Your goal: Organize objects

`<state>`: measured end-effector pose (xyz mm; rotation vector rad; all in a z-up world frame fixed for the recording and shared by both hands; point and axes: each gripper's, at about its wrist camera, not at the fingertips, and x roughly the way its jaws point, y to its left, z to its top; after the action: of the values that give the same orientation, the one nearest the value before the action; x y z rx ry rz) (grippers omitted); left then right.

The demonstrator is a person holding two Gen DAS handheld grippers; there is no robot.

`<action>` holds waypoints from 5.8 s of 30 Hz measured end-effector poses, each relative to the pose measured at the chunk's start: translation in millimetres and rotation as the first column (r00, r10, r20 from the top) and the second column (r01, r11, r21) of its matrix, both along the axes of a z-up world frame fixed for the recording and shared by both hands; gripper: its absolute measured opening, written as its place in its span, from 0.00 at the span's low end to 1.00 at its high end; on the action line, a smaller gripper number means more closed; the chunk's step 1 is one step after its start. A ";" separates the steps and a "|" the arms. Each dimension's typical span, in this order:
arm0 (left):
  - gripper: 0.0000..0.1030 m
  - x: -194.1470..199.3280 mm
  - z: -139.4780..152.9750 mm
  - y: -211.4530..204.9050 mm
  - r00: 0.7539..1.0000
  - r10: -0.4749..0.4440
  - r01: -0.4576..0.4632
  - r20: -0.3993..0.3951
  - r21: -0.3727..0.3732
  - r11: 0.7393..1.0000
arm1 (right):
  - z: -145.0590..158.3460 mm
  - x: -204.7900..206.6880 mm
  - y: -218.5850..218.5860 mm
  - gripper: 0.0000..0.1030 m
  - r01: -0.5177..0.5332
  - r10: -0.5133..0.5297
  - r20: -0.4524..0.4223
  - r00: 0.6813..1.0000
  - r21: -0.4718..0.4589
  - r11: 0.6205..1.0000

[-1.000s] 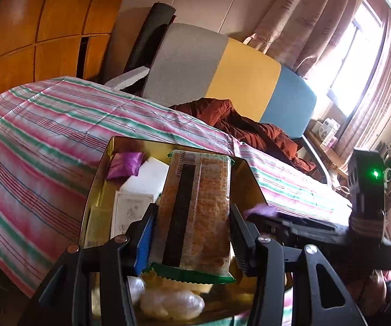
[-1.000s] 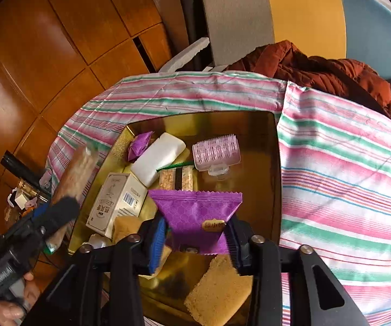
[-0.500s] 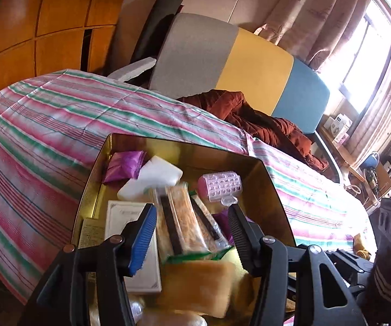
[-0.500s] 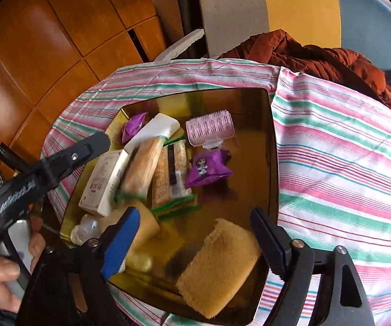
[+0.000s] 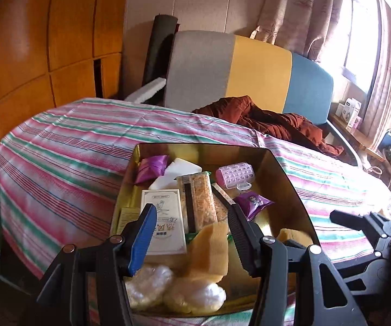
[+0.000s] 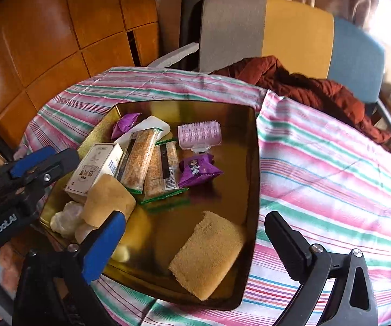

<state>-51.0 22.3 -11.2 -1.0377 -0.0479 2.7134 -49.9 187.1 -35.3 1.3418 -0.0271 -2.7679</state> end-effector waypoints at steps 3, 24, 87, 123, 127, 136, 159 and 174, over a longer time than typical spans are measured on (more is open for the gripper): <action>0.53 6.6 1.9 -2.2 1.000 0.018 -0.018 -0.013 -0.009 1.000 | 3.3 5.8 -2.9 1.00 0.016 -0.015 -0.025 1.000 0.037 0.999; 0.53 36.2 4.5 27.9 0.997 -0.076 0.073 -0.034 -0.078 0.994 | 21.4 37.0 35.9 1.00 0.153 -0.146 -0.102 0.984 0.059 0.987; 0.54 71.8 -12.7 228.9 0.840 -0.537 0.539 0.083 -0.245 0.806 | 3.8 240.2 439.4 1.00 0.891 -0.964 0.089 0.251 -0.411 0.194; 0.54 42.6 -55.7 334.7 0.725 -0.642 0.681 0.251 -0.117 0.723 | -54.4 177.1 483.2 0.55 0.885 -0.817 0.343 0.464 -0.129 0.448; 0.54 43.8 -55.6 345.3 0.713 -0.653 0.693 0.253 -0.121 0.710 | -49.0 183.9 481.1 0.47 0.883 -0.828 0.306 0.470 -0.146 0.447; 0.54 48.0 -57.3 383.6 0.669 -0.695 0.741 0.263 -0.152 0.654 | -28.1 216.5 477.1 0.46 0.927 -0.909 0.193 0.369 -0.144 0.346; 0.74 60.2 -53.8 573.1 0.502 -0.819 0.852 0.277 0.003 0.524 | -18.4 252.2 510.4 0.64 0.808 -0.960 0.138 0.244 -0.577 0.123; 0.81 61.4 -100.4 650.5 0.490 -0.778 0.845 0.394 0.006 0.535 | -19.6 277.3 508.8 1.00 0.770 -0.976 0.140 0.168 -0.637 0.041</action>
<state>10.3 672.8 -111.5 -1.1782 0.5322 1.6384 227.5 695.9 -54.9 0.5977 -2.3652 -3.1328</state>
